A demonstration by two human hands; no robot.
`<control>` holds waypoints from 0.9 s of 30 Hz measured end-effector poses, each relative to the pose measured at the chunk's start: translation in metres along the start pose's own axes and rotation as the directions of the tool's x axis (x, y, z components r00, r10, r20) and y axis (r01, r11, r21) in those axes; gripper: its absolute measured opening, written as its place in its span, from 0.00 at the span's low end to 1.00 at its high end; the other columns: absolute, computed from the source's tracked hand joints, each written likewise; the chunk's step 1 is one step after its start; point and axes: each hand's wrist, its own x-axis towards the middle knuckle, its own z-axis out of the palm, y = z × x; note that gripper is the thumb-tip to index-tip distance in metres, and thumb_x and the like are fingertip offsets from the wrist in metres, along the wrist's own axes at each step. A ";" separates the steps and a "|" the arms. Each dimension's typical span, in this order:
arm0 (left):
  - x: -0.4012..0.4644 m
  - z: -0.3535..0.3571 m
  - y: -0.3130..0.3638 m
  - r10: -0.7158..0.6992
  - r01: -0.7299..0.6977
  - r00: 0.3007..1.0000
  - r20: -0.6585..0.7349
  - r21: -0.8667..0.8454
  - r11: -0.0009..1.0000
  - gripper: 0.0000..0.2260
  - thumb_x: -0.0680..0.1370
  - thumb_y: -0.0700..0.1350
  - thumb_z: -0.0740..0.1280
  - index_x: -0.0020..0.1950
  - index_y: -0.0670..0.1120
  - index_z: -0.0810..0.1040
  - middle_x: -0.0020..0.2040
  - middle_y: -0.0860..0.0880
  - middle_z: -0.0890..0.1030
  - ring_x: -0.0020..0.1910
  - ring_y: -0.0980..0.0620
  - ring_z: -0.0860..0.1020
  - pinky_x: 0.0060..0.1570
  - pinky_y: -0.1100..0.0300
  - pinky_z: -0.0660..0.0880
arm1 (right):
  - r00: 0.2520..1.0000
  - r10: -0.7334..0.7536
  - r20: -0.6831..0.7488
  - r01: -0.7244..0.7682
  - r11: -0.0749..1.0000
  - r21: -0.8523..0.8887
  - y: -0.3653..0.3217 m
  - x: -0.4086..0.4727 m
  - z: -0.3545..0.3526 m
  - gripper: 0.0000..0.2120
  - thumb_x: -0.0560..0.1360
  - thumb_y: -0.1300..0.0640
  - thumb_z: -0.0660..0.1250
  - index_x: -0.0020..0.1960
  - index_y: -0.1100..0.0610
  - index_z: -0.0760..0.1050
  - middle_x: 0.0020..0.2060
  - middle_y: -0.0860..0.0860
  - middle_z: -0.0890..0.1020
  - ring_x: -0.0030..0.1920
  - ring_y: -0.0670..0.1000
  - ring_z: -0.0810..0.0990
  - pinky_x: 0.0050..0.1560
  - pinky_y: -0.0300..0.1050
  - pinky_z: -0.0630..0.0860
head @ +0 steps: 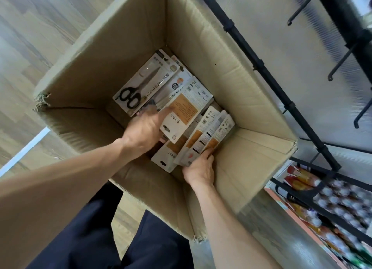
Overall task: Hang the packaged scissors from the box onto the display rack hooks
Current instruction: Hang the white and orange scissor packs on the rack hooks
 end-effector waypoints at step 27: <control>-0.109 -0.220 0.034 0.201 -0.268 0.925 -0.322 -0.178 0.947 0.06 0.81 0.46 0.65 0.46 0.47 0.77 0.35 0.51 0.81 0.34 0.47 0.81 0.29 0.56 0.72 | 0.801 -0.175 -0.573 0.478 0.763 0.435 -0.039 -0.203 -0.143 0.03 0.80 0.52 0.67 0.53 0.46 0.78 0.43 0.42 0.83 0.42 0.41 0.81 0.37 0.32 0.73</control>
